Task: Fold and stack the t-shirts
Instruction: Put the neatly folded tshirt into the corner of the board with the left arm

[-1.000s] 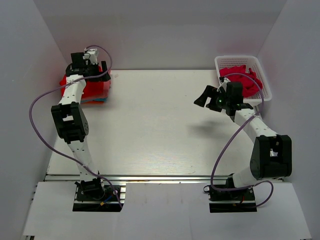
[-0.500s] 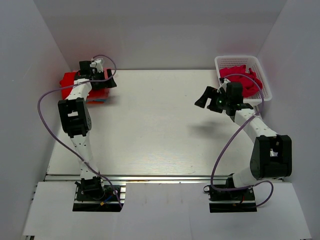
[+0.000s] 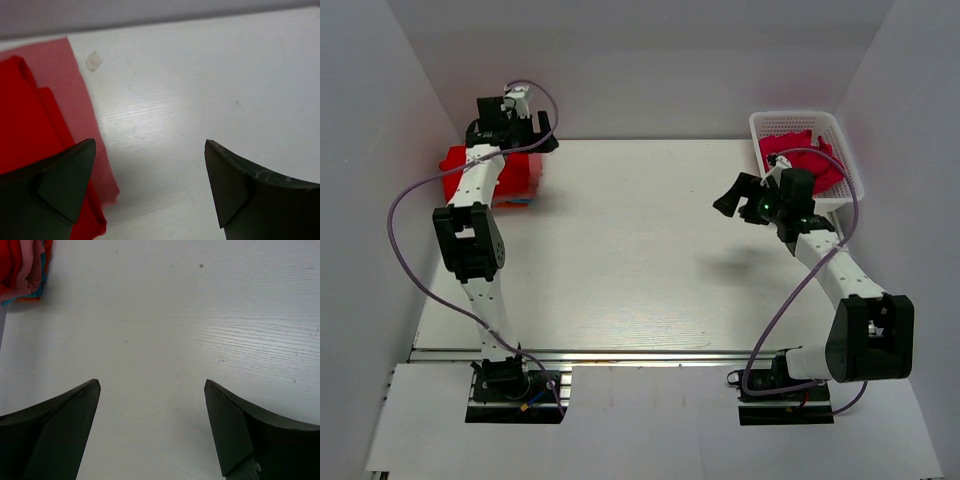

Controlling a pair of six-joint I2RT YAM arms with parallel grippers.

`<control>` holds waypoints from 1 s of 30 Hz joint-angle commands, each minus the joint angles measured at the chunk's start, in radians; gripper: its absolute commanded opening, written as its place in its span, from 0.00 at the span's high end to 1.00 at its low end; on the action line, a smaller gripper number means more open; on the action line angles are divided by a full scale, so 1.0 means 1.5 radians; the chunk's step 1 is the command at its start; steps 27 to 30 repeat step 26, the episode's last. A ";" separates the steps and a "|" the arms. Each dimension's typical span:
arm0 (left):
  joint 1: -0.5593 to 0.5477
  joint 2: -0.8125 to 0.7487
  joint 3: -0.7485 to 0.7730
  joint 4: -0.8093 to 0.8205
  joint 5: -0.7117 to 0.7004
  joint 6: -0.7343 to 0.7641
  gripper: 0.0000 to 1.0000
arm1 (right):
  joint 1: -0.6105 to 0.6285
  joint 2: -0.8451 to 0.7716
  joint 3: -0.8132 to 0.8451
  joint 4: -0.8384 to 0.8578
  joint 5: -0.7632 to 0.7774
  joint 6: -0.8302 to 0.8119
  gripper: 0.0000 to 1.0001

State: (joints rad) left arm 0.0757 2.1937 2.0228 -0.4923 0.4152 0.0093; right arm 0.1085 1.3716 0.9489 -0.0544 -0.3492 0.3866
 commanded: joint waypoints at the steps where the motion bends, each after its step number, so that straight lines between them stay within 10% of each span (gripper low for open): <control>1: -0.046 -0.169 -0.057 0.017 0.005 0.000 0.00 | -0.004 -0.046 -0.035 0.070 0.011 0.005 0.10; 13: -0.259 -0.546 -0.629 0.256 -0.120 -0.096 0.00 | -0.003 -0.165 -0.191 0.179 0.063 0.034 0.10; 30: -0.294 -0.659 -0.720 0.259 -0.131 -0.067 0.00 | -0.002 -0.233 -0.279 0.236 0.079 0.032 0.10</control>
